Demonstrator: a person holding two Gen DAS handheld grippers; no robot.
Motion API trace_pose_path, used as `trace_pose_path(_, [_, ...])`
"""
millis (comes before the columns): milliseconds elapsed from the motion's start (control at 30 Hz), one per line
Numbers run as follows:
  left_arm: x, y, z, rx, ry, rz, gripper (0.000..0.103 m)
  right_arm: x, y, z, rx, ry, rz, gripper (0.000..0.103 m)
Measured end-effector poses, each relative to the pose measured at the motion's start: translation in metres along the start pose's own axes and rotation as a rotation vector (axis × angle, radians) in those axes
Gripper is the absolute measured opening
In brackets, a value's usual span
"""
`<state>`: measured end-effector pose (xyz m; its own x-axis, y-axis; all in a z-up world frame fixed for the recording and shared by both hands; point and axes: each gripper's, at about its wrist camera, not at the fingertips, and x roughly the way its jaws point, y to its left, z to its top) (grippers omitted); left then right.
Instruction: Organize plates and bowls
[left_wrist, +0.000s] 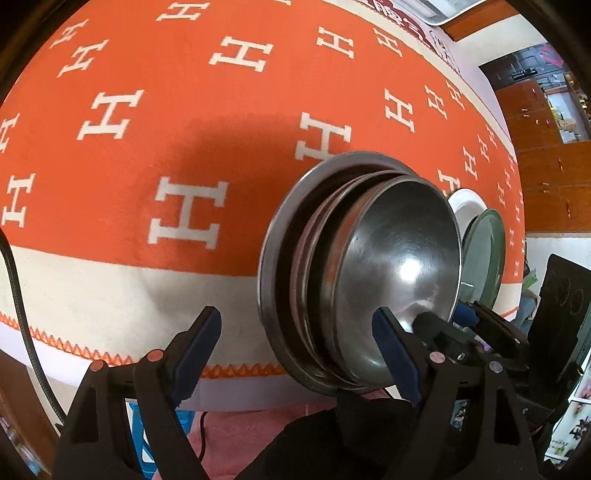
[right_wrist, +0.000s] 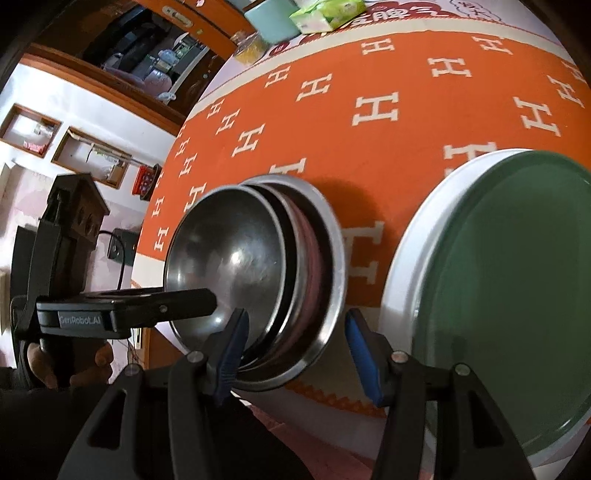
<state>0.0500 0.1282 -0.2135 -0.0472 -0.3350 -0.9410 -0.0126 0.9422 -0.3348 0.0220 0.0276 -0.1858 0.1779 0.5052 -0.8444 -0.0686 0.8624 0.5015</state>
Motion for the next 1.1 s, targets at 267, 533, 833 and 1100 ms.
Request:
trace_pose_path(267, [0.009,-0.002,0.005,0.011,0.032,-0.017,0.078,0.008,0.009,0.001,-0.043,0.025,-0.007,0.055])
trace_pose_path(533, [0.014,-0.002,0.005,0.009,0.041,-0.039,0.044,0.008,0.011,0.001,-0.057,0.014,-0.021,0.05])
trace_pose_path(833, [0.009,0.002,0.003,0.012,0.02,-0.037,0.044,0.005,0.009,-0.001,-0.081,-0.004,-0.051,0.045])
trace_pose_path(1100, [-0.011,-0.009,0.003,0.067,-0.064,-0.065,0.044,-0.018,0.007,-0.004,-0.107,-0.095,-0.067,0.045])
